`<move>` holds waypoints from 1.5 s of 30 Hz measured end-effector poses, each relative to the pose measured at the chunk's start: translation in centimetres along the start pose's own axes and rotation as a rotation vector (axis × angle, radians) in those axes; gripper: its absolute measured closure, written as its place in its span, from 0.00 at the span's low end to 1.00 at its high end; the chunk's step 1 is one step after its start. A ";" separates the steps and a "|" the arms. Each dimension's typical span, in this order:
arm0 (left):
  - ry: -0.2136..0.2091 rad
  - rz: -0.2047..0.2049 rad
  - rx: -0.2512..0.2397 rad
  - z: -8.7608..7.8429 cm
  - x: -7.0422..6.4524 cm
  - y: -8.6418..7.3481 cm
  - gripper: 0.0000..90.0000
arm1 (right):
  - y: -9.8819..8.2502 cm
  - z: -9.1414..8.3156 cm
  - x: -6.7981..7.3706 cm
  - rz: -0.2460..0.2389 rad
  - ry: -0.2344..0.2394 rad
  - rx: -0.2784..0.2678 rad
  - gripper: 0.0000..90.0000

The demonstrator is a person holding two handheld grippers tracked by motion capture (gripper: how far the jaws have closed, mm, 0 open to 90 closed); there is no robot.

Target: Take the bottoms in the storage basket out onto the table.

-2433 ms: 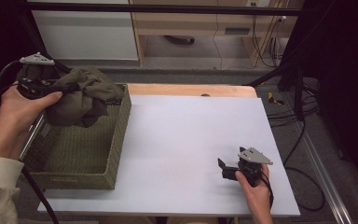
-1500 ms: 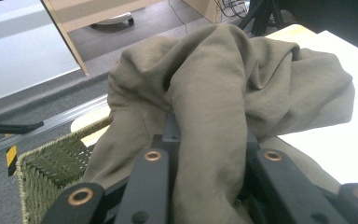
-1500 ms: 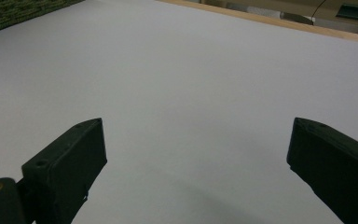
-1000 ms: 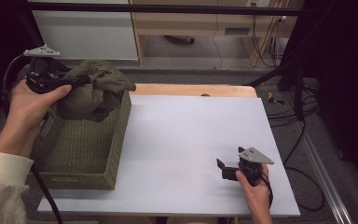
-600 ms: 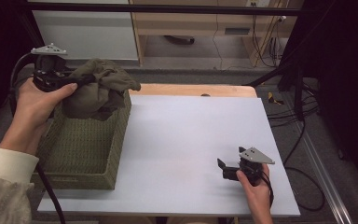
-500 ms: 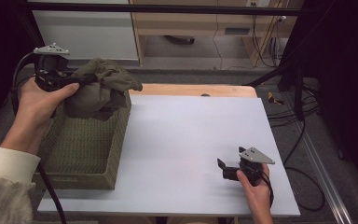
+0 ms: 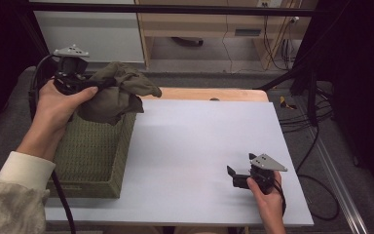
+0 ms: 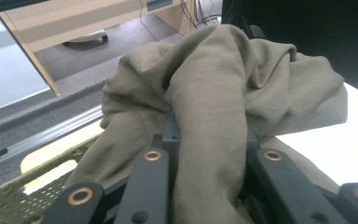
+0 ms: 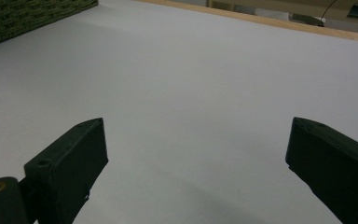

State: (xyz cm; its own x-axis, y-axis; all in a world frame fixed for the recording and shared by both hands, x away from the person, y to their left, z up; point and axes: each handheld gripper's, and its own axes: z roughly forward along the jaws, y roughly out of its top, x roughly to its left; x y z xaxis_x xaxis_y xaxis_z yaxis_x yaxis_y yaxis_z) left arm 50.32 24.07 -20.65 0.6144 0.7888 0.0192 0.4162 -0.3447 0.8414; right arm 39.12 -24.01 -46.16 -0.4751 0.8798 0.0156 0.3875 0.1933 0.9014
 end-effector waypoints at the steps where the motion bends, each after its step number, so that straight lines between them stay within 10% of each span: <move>1: -0.001 0.002 0.003 0.3 -0.1 0.0 0.82 | 0.0 0.0 0.0 -0.001 0.001 -0.001 0.06; 45: -0.142 0.045 -0.022 3.8 -6.6 3.8 0.82 | 0.1 -0.3 -0.1 -0.017 -0.009 -0.007 0.06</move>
State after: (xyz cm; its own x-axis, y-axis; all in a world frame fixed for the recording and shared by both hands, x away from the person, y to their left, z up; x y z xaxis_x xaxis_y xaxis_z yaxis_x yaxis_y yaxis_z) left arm 50.44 15.64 -19.67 0.7218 0.6919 -0.0181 0.3719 -0.3657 0.8532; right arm 38.96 -24.16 -45.94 -0.4747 0.8801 -0.0034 0.3737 0.2051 0.9046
